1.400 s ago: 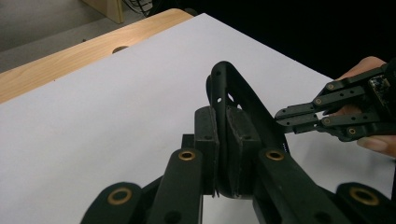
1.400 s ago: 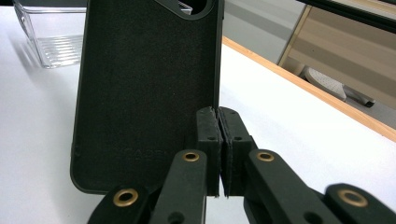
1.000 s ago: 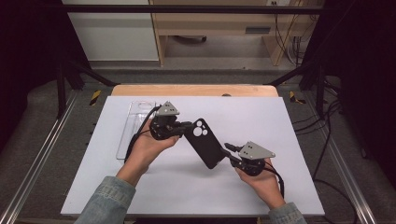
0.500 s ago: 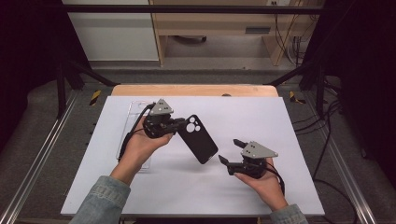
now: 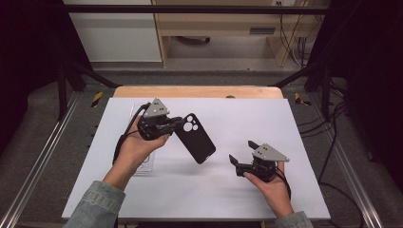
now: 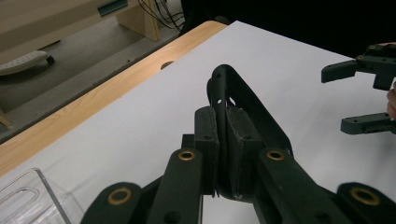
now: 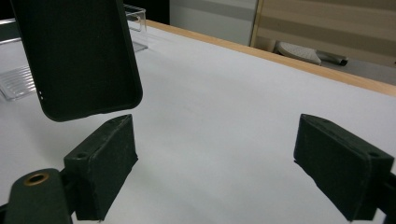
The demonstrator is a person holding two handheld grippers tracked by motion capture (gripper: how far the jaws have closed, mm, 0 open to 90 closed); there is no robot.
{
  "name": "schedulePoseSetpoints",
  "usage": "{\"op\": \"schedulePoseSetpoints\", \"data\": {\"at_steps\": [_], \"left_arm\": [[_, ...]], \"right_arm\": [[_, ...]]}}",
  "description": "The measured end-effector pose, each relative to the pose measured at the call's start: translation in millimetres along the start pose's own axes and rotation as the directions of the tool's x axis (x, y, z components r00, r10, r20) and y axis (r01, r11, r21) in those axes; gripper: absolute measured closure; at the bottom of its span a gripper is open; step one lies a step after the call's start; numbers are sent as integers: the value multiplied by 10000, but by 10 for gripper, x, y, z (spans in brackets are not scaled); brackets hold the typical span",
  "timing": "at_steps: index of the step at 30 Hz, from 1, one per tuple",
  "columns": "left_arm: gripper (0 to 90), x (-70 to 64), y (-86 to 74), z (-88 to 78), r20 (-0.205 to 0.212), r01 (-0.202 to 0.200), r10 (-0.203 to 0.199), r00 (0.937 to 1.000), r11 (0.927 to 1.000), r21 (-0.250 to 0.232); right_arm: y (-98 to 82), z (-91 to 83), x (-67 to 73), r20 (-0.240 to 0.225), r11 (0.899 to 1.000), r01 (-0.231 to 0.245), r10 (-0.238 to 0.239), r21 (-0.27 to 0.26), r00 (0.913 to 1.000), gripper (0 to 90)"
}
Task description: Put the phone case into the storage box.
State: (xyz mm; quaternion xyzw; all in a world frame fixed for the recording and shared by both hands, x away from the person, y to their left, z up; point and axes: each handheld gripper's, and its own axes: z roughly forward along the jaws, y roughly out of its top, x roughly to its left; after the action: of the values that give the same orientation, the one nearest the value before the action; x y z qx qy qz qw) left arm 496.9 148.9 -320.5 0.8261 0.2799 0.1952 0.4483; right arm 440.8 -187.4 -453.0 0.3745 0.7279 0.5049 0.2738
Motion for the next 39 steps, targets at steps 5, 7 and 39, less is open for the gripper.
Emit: {"op": "schedulePoseSetpoints", "data": {"at_steps": [5,7,39], "left_arm": [[833,32,1,-21,-79,20,-21,10000,9999,-114],[833,44,1,-36,-126,-5,3,9999,9999,-159],[834,325,183,-501,-1117,-229,169,9936,9983,-529]], "right_arm": [[-27,-34,-28,13,10000,-64,64,7,10000,105],[-37,-51,-42,9,10000,-67,67,18,10000,97],[-149,-261,-146,1054,9900,798,-676,-1160,9921,110]]}}
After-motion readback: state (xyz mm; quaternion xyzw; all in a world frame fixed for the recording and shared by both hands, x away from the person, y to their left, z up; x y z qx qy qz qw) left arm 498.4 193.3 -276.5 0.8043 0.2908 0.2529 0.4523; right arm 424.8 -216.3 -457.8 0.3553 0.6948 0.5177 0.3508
